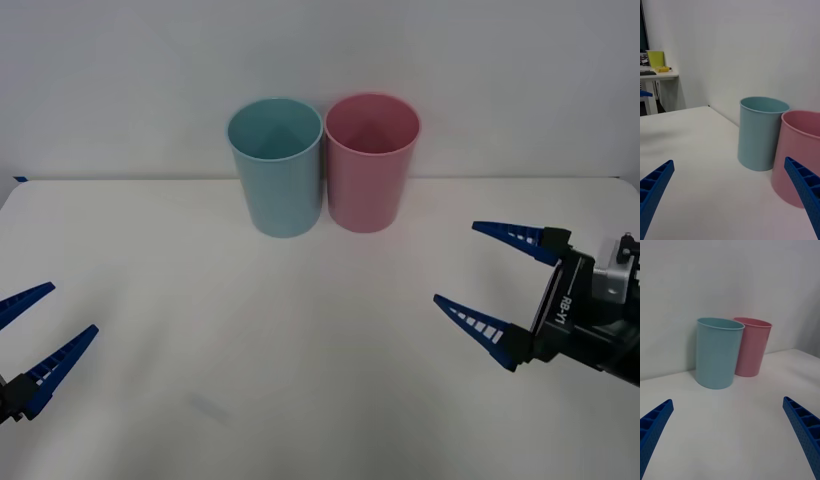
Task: Grasp the object on the table and drop it into the matching bin: aluminum can to the light blue bin, PET bottle to the pink bin.
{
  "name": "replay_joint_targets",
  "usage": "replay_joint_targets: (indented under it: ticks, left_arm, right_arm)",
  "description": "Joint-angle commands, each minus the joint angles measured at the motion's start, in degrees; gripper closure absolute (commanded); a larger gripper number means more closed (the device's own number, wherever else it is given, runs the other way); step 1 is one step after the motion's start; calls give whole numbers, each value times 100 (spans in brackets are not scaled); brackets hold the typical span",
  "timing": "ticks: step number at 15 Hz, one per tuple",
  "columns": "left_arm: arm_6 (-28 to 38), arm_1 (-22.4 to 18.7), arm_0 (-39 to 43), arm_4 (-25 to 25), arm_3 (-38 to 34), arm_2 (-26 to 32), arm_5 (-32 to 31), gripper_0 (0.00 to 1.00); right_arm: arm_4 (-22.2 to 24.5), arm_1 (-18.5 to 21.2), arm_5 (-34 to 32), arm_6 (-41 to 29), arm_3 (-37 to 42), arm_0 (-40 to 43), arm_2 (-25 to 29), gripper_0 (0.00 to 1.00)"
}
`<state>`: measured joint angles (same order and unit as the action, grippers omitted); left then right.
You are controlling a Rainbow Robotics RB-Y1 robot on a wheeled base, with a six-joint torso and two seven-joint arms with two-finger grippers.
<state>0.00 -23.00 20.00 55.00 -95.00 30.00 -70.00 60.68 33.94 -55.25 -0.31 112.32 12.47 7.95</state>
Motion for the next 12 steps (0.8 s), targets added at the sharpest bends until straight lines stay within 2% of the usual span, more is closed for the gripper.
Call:
replay_joint_targets:
  ticks: [1,6,12]
  left_arm:
    - [0,0,0,0,0,0,0,0]
    - [0,0,0,0,0,0,0,0]
    - [0,0,0,0,0,0,0,0]
  right_arm:
    - [5,-248,-337,110,-8,423,357,0]
    - [-4,-608,-469,136,-8,1205,910,0]
    - [-39,-766,-460,-13,-8,1812,1139,0]
